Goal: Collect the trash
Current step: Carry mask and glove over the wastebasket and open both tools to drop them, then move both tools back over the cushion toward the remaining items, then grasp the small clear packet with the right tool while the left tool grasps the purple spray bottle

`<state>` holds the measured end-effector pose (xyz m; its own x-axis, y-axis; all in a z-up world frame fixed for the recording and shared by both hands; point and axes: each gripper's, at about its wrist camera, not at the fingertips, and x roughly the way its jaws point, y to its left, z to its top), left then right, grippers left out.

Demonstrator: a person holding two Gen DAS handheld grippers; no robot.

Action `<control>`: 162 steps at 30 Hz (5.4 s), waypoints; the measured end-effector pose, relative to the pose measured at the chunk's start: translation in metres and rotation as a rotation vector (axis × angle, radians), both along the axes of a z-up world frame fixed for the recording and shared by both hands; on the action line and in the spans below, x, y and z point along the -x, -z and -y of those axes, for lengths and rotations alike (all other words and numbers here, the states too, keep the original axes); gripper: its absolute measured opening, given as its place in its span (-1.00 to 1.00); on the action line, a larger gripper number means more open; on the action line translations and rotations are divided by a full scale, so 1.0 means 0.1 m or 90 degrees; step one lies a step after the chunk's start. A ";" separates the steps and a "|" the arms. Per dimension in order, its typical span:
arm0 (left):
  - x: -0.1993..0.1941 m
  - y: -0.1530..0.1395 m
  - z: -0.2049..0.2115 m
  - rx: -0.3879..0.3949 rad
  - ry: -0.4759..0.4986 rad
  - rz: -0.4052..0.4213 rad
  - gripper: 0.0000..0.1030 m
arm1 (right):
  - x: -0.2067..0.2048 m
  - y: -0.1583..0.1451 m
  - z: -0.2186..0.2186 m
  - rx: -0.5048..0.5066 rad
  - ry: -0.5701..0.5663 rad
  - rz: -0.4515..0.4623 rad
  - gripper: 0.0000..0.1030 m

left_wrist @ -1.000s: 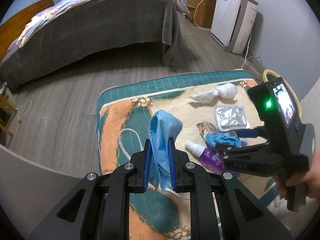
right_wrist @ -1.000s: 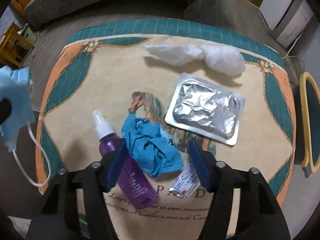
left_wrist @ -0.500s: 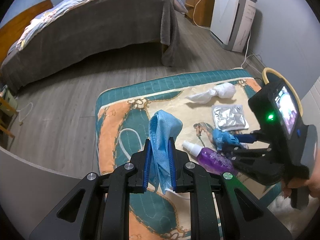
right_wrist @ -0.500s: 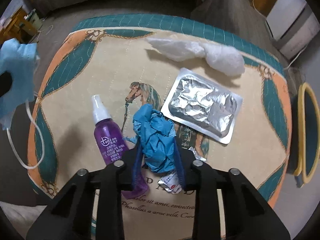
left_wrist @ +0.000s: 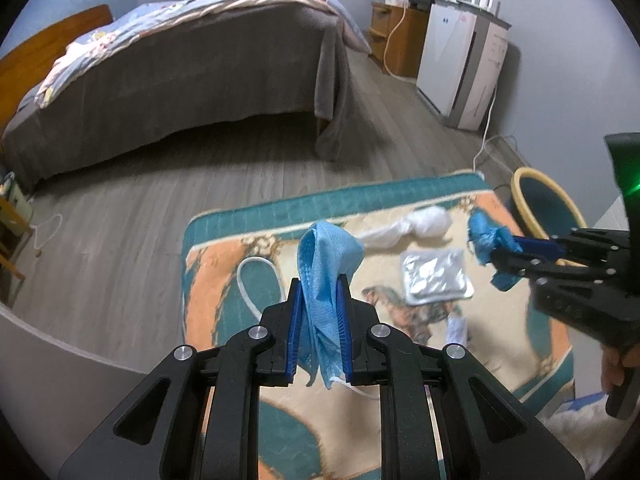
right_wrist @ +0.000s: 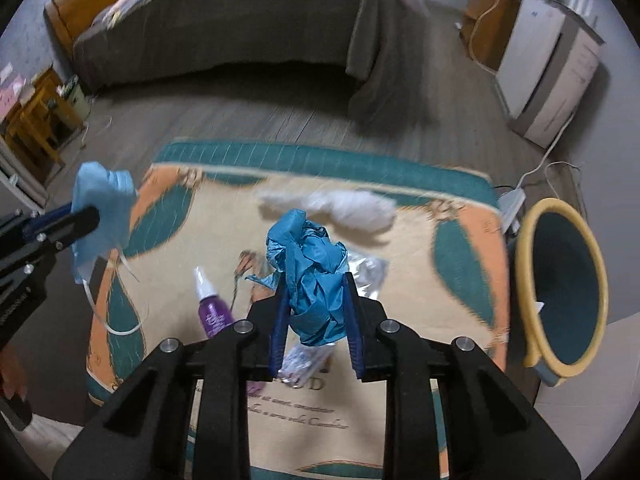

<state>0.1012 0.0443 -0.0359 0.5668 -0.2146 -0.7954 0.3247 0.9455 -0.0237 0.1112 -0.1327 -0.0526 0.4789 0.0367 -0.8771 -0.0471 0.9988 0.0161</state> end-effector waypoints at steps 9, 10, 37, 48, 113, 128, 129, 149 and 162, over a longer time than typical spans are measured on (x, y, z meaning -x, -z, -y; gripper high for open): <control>0.01 -0.11 0.50 -0.006 0.025 0.015 -0.65 | 0.14 -0.21 0.53 0.011 0.028 0.035 -0.53; 0.01 -0.10 0.55 -0.008 0.028 0.015 -0.65 | 0.15 -0.22 0.61 0.015 0.031 0.036 -0.53; 0.02 -0.19 2.80 0.001 0.222 0.080 -0.65 | 0.42 -0.44 2.53 0.031 0.194 0.097 -0.53; 0.05 -0.10 3.41 -0.001 0.320 0.073 -0.65 | 0.41 -0.17 3.08 0.013 0.261 0.076 -0.52; 0.38 -0.63 1.10 -0.030 -0.046 0.114 0.90 | 0.53 -0.33 1.88 0.007 0.268 0.054 0.89; 0.29 0.26 0.46 -0.117 -0.098 0.032 0.90 | 0.35 0.10 0.92 -0.003 0.177 -0.021 0.89; 0.28 0.33 0.44 -0.124 -0.099 0.021 0.90 | 0.35 0.15 0.84 0.007 0.165 -0.020 0.89; 0.12 0.50 -0.06 -0.089 -0.123 -0.030 0.90 | 0.07 1.24 0.00 0.000 0.118 -0.118 0.36; 0.11 0.56 0.05 -0.093 -0.091 -0.037 0.90 | 0.12 1.34 -0.17 0.015 0.057 -0.126 -0.17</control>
